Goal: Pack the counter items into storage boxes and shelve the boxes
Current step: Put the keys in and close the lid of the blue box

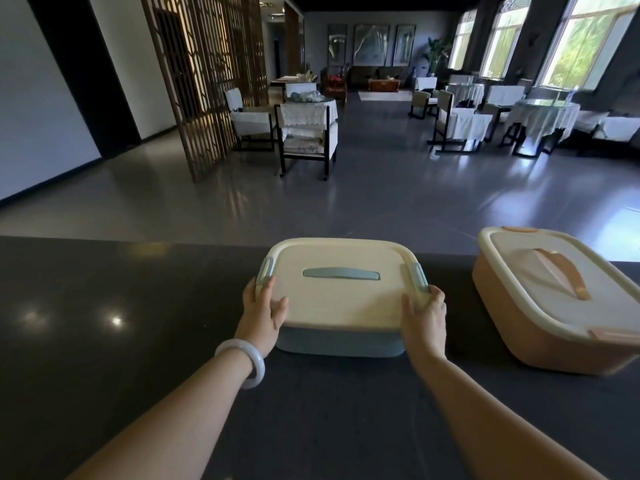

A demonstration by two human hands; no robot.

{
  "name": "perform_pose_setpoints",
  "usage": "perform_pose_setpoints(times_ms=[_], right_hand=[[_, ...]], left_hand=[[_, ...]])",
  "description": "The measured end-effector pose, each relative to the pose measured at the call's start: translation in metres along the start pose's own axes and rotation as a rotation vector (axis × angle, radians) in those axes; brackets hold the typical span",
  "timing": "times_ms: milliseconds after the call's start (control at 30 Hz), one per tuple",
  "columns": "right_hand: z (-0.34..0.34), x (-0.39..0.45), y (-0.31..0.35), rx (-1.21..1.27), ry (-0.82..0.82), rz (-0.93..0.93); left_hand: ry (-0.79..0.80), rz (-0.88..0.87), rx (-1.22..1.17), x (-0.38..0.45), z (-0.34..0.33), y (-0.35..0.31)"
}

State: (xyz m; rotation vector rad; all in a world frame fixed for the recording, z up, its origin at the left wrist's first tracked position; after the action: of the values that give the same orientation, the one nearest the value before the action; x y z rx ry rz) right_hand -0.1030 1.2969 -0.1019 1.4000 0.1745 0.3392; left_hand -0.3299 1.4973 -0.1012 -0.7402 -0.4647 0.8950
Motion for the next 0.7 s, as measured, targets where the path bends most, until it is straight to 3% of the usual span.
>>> perform_pose_setpoints(times_ms=[300, 533, 700], right_hand=[[-0.018, 0.04, 0.001, -0.048, -0.018, -0.001], [-0.024, 0.051, 0.003, -0.061, -0.007, -0.004], [-0.023, 0.05, 0.005, -0.061, 0.092, -0.08]], left_hand=[[0.023, -0.061, 0.073, 0.039, -0.008, -0.007], [0.02, -0.064, 0.002, 0.057, -0.011, -0.005], [0.023, -0.085, 0.128, 0.051, -0.008, -0.014]])
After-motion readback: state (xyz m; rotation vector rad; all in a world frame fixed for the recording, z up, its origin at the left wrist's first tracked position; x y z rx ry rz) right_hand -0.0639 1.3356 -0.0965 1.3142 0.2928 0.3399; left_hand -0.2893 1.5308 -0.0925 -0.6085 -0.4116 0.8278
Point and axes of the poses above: each hand's wrist, its own x-axis towards the middle knuckle, its own z-axis out of the back of the hand, y = z × x, the point moved 6 cm from there along x, towards the middle knuckle, and after that the axes turned 15 degrees about x, right-handed, at the moved point
